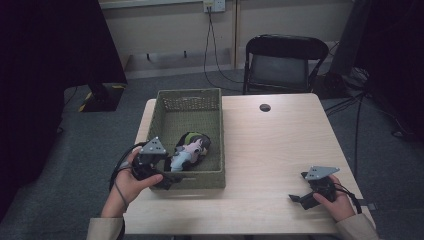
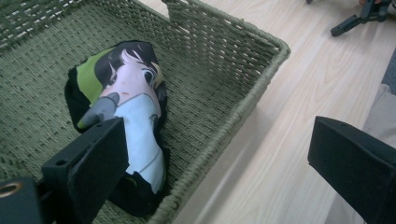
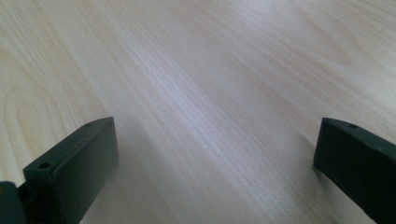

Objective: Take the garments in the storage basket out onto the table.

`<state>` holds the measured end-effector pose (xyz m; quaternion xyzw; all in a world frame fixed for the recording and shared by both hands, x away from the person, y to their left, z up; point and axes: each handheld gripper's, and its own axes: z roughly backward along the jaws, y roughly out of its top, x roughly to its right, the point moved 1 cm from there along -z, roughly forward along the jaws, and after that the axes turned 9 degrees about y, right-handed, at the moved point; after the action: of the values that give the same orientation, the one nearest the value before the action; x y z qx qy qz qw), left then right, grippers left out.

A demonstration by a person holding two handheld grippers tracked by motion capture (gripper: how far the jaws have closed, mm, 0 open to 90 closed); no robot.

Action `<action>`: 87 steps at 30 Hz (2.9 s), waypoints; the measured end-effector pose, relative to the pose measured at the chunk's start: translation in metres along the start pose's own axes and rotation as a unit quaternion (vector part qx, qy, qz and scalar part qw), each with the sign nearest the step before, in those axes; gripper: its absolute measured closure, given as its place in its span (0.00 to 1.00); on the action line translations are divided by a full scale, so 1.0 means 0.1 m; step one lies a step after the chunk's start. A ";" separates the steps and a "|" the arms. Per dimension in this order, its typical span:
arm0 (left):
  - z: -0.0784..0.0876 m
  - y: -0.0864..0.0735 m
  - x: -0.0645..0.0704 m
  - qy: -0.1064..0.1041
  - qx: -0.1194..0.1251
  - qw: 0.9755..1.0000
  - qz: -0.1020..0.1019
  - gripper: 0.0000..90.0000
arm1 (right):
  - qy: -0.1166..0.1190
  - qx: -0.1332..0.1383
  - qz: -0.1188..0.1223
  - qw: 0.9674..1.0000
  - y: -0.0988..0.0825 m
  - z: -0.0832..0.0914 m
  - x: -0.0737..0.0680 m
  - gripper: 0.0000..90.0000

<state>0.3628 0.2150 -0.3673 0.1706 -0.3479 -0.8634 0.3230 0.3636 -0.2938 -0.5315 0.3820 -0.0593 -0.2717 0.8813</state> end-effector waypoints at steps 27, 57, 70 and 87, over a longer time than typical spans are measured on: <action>-0.24 0.32 -0.18 0.019 0.011 1.000 0.013 0.05 | 0.000 0.000 0.000 1.000 0.00 0.00 0.00 0.00; -0.71 0.46 -0.39 0.034 0.010 0.998 0.046 0.05 | 0.000 0.000 0.000 1.000 0.00 0.00 0.00 0.00; -1.06 0.48 -0.47 0.042 -0.011 0.998 0.054 0.05 | 0.000 0.000 0.000 1.000 0.00 0.00 0.00 0.00; -1.51 0.36 -0.60 0.062 -0.069 0.994 0.057 0.05 | 0.000 0.000 0.000 1.000 0.00 0.00 0.00 0.00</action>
<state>0.5011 0.1623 -0.4429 0.1810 -0.2757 -0.8535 0.4035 0.3636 -0.2938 -0.5316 0.3822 -0.0597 -0.2715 0.8813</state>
